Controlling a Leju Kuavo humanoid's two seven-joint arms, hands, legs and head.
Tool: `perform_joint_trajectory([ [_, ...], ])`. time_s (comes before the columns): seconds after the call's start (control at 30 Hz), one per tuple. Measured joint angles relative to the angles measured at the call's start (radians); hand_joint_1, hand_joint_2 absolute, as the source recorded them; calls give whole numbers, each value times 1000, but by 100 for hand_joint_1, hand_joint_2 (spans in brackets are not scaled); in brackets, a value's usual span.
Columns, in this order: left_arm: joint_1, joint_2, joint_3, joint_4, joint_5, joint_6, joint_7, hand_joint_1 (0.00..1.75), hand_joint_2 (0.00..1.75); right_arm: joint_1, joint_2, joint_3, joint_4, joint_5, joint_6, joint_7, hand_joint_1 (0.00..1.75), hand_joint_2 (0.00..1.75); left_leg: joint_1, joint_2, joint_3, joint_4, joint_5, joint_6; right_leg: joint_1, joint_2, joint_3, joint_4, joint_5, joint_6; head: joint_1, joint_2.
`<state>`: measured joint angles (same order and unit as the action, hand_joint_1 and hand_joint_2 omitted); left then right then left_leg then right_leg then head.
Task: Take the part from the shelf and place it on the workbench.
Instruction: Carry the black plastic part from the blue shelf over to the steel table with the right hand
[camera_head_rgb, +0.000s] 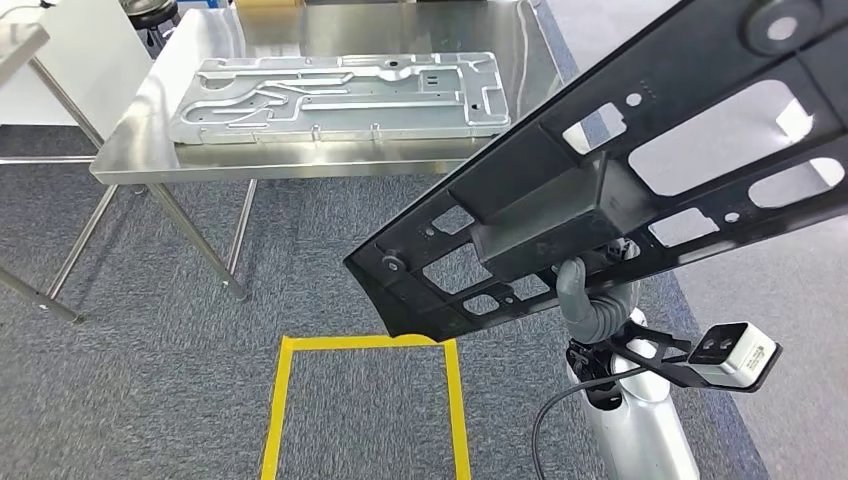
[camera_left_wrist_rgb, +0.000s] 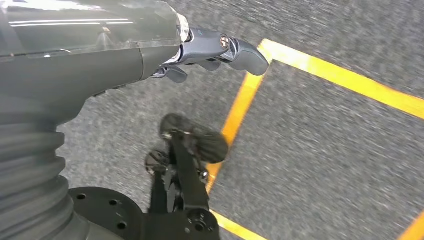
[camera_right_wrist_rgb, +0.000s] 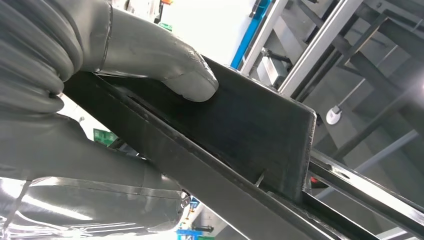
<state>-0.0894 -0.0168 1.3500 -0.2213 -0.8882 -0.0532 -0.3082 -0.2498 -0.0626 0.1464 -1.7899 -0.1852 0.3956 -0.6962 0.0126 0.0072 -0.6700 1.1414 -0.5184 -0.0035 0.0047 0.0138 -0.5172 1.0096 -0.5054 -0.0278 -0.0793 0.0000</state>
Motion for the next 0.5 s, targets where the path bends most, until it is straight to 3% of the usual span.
perform_joint_trajectory([
  [0.07,1,3,0,0,1,0,0,0,175,0,0,0,2,1,0,0,175,175,-9,-4,15,-88,92,12,2,3,19,-1,-20,8,0,0],
  [0.1,2,4,0,0,1,0,0,0,175,-1,0,1,4,2,0,0,175,175,-12,-6,19,-105,110,17,1,4,23,1,-25,14,0,0],
  [0.2,-1,5,0,0,1,0,0,0,175,-3,0,2,4,4,0,0,175,175,-9,-8,45,-124,104,30,0,3,22,32,-20,31,0,0],
  [0.27,-3,5,0,0,1,0,0,0,175,-6,0,2,5,4,0,0,175,175,-5,-8,66,-135,97,37,-4,-1,-26,116,-31,42,0,0],
  [0.33,-3,5,0,0,1,0,0,0,175,-5,0,2,5,4,0,-1,175,175,-4,-9,80,-137,84,40,-11,-3,-107,227,-77,55,0,0],
  [0.4,-3,4,0,0,1,0,0,0,175,-2,0,3,7,4,0,0,175,175,-3,-10,99,-137,66,38,-19,-5,-166,271,-112,64,0,0],
  [0.43,-2,4,0,0,1,0,0,0,175,-2,-1,3,7,4,0,0,175,175,-1,-11,113,-137,56,36,-22,-6,-173,248,-100,67,0,0],
  [0.47,-2,3,0,0,2,1,0,0,175,-2,-1,3,8,4,0,0,175,175,0,-11,127,-137,45,33,-24,-9,-167,198,-62,68,0,0],
  [0.5,-2,2,0,0,3,2,0,0,175,-3,-1,3,9,5,0,0,175,175,1,-11,139,-137,34,28,-27,-12,-153,132,-4,69,0,0],
])
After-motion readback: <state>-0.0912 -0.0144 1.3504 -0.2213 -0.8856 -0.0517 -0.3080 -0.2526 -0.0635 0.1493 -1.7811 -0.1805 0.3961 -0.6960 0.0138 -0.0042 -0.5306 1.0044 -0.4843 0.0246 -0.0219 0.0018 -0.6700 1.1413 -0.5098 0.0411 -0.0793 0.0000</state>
